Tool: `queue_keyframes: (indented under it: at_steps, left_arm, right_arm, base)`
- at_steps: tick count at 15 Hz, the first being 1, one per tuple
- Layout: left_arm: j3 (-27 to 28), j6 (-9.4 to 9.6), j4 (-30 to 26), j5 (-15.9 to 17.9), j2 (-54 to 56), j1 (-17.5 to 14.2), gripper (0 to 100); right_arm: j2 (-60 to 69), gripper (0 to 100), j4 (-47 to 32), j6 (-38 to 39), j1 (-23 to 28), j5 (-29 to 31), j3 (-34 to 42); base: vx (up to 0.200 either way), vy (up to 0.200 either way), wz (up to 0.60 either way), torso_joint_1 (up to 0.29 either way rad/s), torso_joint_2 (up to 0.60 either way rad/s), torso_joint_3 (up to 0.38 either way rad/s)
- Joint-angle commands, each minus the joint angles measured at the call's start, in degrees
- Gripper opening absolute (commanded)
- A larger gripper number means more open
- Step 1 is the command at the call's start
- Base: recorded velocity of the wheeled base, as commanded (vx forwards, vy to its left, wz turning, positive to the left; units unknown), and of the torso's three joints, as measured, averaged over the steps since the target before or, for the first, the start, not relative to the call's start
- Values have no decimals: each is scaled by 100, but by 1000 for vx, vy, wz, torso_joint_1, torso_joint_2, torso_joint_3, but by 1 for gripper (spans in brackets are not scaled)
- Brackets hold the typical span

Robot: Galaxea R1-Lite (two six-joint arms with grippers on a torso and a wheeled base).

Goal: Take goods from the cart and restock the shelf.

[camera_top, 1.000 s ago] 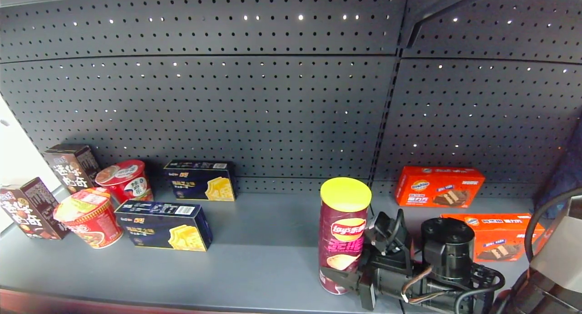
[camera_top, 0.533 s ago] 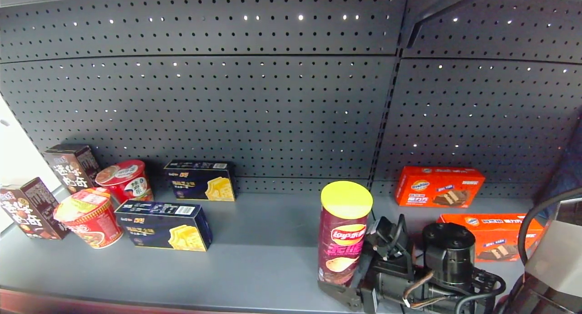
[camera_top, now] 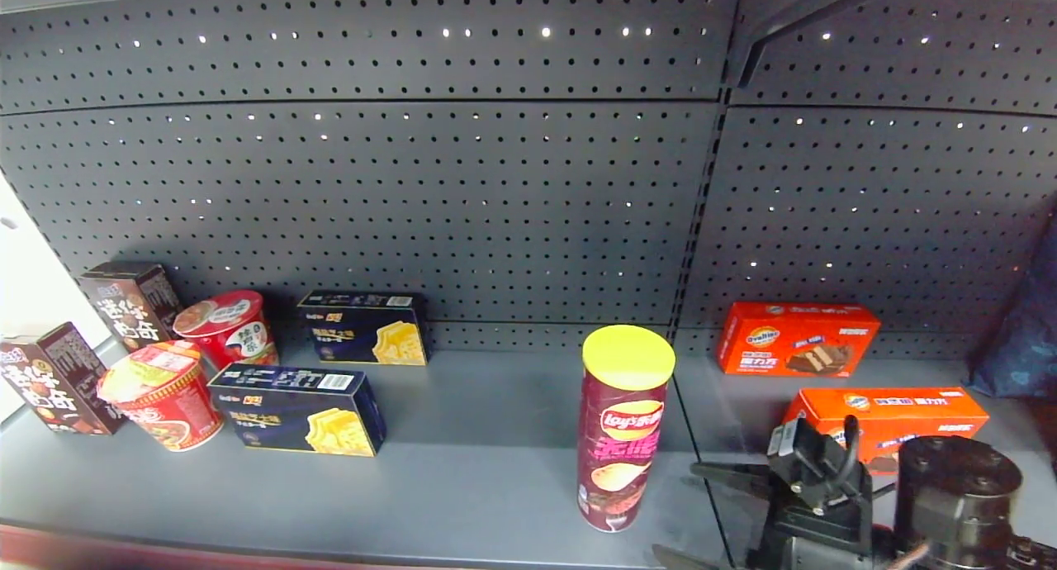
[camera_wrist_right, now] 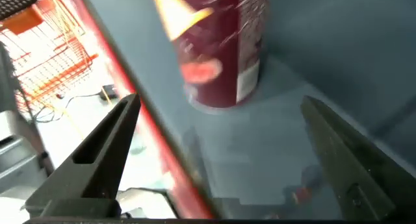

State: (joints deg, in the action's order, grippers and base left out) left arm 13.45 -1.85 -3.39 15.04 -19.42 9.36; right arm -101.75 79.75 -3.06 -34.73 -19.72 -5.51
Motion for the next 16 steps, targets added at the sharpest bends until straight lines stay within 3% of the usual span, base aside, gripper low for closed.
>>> queue_keyframes:
  at_steps: [1, 4, 5, 7, 8, 10, 12, 16]
  left_arm:
    - [123, 1, -57, 7, 79, 4, 0]
    - [650, 89, -48, 51, -80, 22, 0]
    - [1160, 185, -30, 130, -484, 39, 0]
    - [1881, 177, -39, 579, -1064, 118, 0]
    - [1934, 177, -39, 649, -1152, 118, 0]
    - [1978, 194, -4, 1308, -1802, 118, 0]
    - [2004, 212, 119, 1537, -2461, 136, 0]
    - [1916, 177, 1631, 1721, -3894, 628, 0]
  right_arm:
    - [833, 100, -47, -2, 81, 223, 314]
    - [1378, 100, -311, -54, -16, 1173, 410]
    - [1800, 100, -627, -177, -78, 1436, 384]
    - [2511, 100, -1278, -327, -86, 1595, 322]
    - [2643, 100, -1436, -336, -86, 1638, 305]
    - [4181, 100, -3572, -336, -95, 2043, 6]
    - [5201, 100, -5048, -274, -51, 2183, -310]
    - [6484, 100, -5980, -274, -16, 2623, -196]
  base:
    - [0, 0, 0, 0, 0, 0]
    - [0, 0, 0, 0, 0, 0]
    - [0, 0, 0, 0, 0, 0]
    - [0, 0, 0, 0, 0, 0]
    - [0, 0, 0, 0, 0, 0]
    - [0, 0, 0, 0, 0, 0]
    - [0, 0, 0, 0, 0, 0]
    - [0, 0, 0, 0, 0, 0]
